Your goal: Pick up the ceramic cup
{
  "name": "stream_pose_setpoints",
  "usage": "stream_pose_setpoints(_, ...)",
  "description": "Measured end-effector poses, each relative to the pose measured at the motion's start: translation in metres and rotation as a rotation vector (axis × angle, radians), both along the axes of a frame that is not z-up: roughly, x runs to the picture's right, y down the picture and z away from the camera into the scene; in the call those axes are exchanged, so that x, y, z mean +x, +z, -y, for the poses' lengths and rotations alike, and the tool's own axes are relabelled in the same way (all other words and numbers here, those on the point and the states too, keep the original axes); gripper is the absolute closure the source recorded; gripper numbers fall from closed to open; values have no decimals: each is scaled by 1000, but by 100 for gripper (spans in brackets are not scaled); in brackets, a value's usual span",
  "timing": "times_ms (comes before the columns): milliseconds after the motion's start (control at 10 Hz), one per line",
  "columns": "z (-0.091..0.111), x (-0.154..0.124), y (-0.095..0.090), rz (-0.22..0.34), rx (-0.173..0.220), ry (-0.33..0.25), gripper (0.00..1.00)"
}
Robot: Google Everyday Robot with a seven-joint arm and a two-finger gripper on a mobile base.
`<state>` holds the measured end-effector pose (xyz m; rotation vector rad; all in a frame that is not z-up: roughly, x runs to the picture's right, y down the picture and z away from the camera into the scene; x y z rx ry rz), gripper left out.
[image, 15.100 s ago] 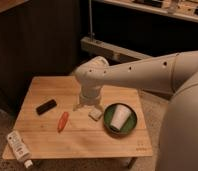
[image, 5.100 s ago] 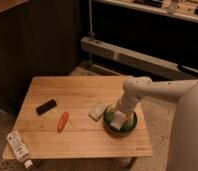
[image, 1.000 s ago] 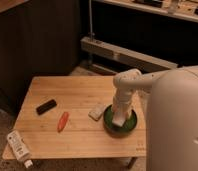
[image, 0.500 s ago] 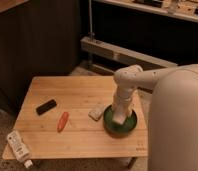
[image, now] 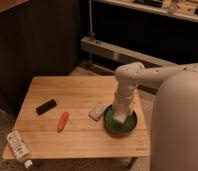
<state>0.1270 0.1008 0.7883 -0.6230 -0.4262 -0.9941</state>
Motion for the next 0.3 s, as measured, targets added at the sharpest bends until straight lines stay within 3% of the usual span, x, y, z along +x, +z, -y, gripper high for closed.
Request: stream_pose_setpoints(300, 10, 2, -12, 3, -3, -7, 100)
